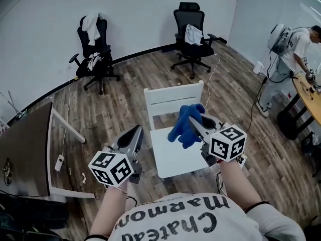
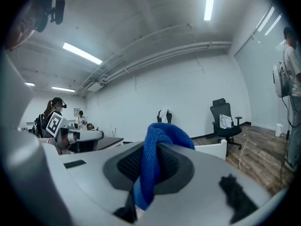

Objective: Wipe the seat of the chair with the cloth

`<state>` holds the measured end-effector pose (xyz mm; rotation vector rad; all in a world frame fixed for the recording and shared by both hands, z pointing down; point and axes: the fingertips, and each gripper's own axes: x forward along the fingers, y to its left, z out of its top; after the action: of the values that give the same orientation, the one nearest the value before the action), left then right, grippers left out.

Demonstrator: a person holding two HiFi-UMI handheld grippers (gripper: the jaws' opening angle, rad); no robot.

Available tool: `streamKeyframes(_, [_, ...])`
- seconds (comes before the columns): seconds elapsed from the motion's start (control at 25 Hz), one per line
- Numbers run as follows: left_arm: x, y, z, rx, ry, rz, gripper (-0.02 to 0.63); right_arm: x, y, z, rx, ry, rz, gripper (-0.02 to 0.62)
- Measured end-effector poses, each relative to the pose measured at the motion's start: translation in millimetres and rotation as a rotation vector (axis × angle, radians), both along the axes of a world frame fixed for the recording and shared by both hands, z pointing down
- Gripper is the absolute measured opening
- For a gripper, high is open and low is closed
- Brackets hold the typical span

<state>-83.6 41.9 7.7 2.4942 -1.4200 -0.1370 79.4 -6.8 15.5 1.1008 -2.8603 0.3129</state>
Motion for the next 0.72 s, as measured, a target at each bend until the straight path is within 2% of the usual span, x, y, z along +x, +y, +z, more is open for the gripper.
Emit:
streamKeyframes(0.2, [-9,15,3,-0.013,0.016,0.017,0.007,-9,21,8,-0.020,0.032,0.027,0.047])
streamKeyframes(0.44, [-6,34,15,-0.048,0.034,0.032,0.008,-24,36,17,-0.044,0.066,0.002,0.048])
streamKeyframes(0.72, [-14,48,13,-0.038,0.032,-0.028,0.007,-29,37,12,-0.021,0.078,-0.038,0.046])
